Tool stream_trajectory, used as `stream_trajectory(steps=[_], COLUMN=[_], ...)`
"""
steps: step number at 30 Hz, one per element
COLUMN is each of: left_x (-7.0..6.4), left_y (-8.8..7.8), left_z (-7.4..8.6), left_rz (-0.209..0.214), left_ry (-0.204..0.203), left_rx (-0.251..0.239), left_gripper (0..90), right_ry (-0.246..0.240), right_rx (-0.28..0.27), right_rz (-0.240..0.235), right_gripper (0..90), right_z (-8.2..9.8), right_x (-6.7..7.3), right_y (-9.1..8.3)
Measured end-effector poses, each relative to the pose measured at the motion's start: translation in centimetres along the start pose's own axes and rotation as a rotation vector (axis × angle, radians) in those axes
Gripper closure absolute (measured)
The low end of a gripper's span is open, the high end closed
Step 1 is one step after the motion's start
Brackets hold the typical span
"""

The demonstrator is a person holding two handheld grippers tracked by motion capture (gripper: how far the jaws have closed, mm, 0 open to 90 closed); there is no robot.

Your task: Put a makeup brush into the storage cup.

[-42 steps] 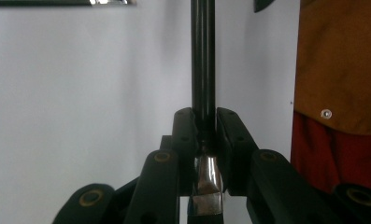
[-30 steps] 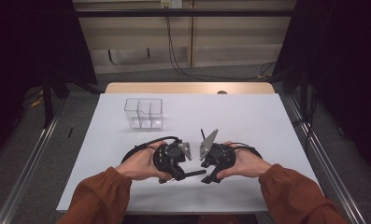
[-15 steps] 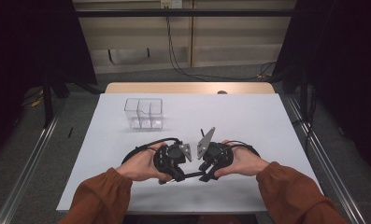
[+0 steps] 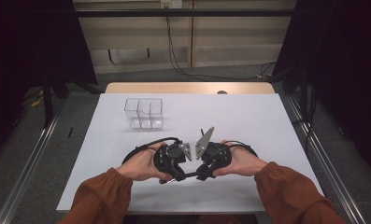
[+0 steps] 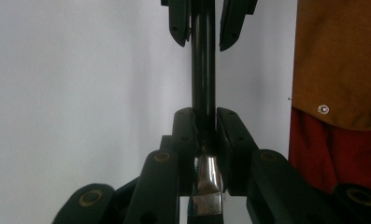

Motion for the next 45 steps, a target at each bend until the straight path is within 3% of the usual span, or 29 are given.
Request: stream_trajectory(steps=[8,9,16,23,25,28,33,39,45], left_x=[0.0,0.2,0.5,0.8,1.0,1.3,1.8,2.3,2.8], left_y=[-0.1,-0.1,-0.1,0.1,0.1,0.0,-0.5,-1.0,-1.9], left_z=[0.0,-0.1,0.0,0.4,0.5,0.7,1.2,2.2,3.1], left_rz=[-0.003,-0.009,-0.018,-0.045,-0.059,-0.081,-0.125,-0.166,-0.178], left_ry=[0.005,0.023,0.004,-0.016,-0.034,-0.049,-0.075,-0.109,-0.141], left_rx=[-0.016,-0.008,-0.035,-0.087,-0.109,-0.148,-0.178,-0.209,-0.249], left_gripper=[78.3,78.3,75.2,57.6,48.2,41.2,24.2,11.0,5.7], right_ry=[-0.021,-0.025,-0.008,0.004,0.004,0.014,0.026,0.046,0.06], right_rx=[0.005,0.007,-0.005,-0.019,-0.02,-0.033,-0.048,-0.063,-0.094], right_rz=[-0.011,-0.013,-0.017,-0.011,-0.008,-0.002,0.008,0.019,0.044], right_gripper=[79.9,79.9,80.1,80.1,80.1,80.1,80.1,80.1,80.1], right_z=[0.1,0.2,0.3,0.5,0.5,0.6,0.7,1.2,1.9], right_x=[0.1,0.0,-0.1,-0.3,-0.4,-0.5,-0.7,-0.8,-1.1], right_y=[0.0,0.0,-0.2,-0.4,-0.5,-0.6,-0.7,-0.9,-1.2])
Point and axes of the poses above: each handheld gripper's, and its own axes: y roughly forward along the jaws, z roughly out of its underside, x roughly to its left, the point moved 6 cm from there along y, roughly forward along the jaws, and after that the axes turned 5 degrees about -x, right-handed, at the moved point
